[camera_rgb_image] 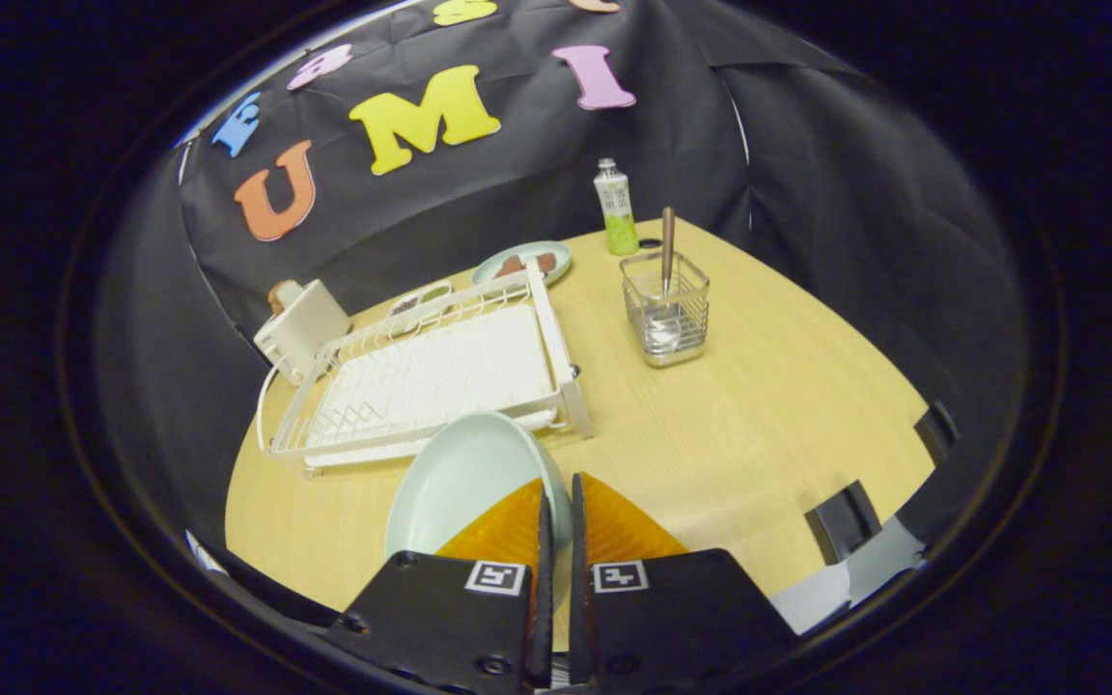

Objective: Take the plate from the dish rack, then take the spoon from the basket and place it into the plate.

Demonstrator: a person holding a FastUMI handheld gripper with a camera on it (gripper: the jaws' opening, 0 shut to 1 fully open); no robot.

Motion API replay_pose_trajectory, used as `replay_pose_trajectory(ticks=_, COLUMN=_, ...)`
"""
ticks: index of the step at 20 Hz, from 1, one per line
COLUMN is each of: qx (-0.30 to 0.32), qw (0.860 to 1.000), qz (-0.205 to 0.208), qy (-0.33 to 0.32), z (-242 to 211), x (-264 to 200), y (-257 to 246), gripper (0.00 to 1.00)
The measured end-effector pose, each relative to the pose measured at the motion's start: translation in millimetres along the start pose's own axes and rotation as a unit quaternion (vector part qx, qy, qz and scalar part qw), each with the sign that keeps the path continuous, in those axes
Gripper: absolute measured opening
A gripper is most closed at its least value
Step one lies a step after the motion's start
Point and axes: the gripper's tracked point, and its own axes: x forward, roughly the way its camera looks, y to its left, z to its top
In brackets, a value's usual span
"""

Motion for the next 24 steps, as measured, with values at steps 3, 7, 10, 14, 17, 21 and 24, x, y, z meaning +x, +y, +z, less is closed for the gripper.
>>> replay_pose_trajectory(ticks=3, qx=0.018, qw=1.0, qz=0.008, qy=0.012, z=-4, x=18, y=-9, gripper=0.12)
replay_pose_trajectory(ticks=7, qx=0.009, qw=1.0, qz=0.024, qy=0.014, z=-7, x=31, y=-16, gripper=0.13)
replay_pose_trajectory(ticks=10, qx=0.014, qw=0.999, qz=0.039, qy=0.003, z=-3, x=32, y=-24, gripper=0.25)
replay_pose_trajectory(ticks=14, qx=-0.024, qw=0.999, qz=-0.005, qy=-0.022, z=9, x=36, y=-59, gripper=0.82)
replay_pose_trajectory(ticks=17, qx=-0.057, qw=0.998, qz=-0.032, qy=-0.025, z=19, x=38, y=-78, gripper=0.97)
replay_pose_trajectory(ticks=21, qx=-0.093, qw=0.994, qz=-0.041, qy=-0.043, z=51, x=35, y=-88, gripper=0.97)
replay_pose_trajectory(ticks=24, qx=-0.101, qw=0.99, qz=-0.06, qy=-0.081, z=91, x=34, y=-99, gripper=0.97)
